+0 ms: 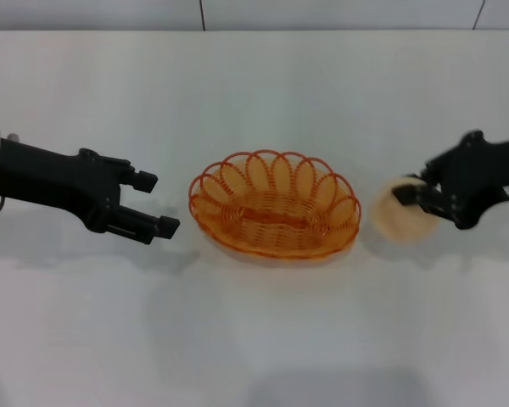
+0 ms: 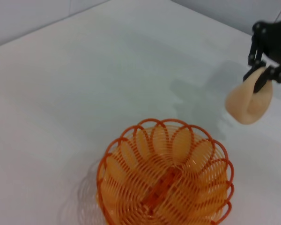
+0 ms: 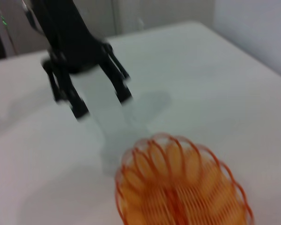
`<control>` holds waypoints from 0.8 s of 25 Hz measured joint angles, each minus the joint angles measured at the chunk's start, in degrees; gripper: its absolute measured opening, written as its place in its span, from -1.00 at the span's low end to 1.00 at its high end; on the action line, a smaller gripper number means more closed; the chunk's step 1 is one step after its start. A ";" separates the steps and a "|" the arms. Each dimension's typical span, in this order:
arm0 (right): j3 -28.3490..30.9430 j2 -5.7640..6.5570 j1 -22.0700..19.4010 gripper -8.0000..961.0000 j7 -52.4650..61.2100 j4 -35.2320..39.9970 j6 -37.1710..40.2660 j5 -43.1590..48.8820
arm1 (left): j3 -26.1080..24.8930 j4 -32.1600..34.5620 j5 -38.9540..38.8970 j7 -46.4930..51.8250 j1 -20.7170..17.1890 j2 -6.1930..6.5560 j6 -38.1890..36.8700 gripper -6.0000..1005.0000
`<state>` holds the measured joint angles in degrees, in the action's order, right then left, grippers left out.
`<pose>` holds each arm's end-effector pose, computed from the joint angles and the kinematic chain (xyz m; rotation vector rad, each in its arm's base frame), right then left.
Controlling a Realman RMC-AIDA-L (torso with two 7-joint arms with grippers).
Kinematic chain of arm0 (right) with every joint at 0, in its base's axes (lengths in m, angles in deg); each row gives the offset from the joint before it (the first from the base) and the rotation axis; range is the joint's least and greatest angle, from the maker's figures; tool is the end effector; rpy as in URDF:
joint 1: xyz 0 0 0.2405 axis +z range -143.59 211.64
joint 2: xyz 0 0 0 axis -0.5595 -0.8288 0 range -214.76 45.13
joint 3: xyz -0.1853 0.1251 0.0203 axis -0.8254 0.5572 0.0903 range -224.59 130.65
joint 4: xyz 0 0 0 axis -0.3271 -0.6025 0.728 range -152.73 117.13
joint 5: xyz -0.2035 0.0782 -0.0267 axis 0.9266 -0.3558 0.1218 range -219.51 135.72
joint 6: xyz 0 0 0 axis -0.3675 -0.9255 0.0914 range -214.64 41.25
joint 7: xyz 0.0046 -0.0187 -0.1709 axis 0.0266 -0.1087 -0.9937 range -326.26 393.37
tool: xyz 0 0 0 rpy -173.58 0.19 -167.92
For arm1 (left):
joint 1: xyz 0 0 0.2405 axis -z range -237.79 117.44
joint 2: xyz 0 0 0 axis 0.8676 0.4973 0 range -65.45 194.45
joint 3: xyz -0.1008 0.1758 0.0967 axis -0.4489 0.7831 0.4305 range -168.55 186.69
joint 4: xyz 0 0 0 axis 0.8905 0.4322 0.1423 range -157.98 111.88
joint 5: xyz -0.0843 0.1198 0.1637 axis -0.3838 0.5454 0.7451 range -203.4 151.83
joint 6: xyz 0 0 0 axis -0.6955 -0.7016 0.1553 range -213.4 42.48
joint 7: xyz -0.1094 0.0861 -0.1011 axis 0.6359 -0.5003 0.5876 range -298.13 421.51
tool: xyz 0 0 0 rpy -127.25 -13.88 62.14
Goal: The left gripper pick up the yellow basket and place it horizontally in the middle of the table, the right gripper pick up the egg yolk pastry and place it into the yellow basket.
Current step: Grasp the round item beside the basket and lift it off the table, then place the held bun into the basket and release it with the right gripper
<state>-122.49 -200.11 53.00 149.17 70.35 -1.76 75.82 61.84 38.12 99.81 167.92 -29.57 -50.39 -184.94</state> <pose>0.1453 0.3277 0.0270 -2.8220 0.3645 0.1045 -0.2103 0.3324 0.0370 -2.9361 -0.7267 -0.1511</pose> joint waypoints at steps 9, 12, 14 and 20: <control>-8.21 -0.10 4.64 -0.88 -0.46 -2.10 -7.30 -2.81 | -0.04 0.00 -0.10 -0.63 -0.55 0.15 -0.37 0.77; -11.22 -0.17 6.41 -0.89 -0.58 -4.52 -11.52 -2.84 | -0.04 0.00 -0.10 -0.82 -0.52 0.15 -0.37 0.77; -13.05 -0.19 7.57 -0.89 -0.60 -6.23 -14.13 -2.86 | -0.04 0.00 -0.10 -1.07 -0.54 0.15 -0.37 0.77; -16.49 -0.38 9.78 -0.90 -0.66 -10.32 -20.19 -2.98 | -0.04 0.00 -0.10 -1.46 -0.59 0.13 -0.25 0.77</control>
<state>-138.98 -200.49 62.78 148.51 60.03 -21.94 72.85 61.80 38.12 99.71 166.46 -30.16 -50.26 -185.18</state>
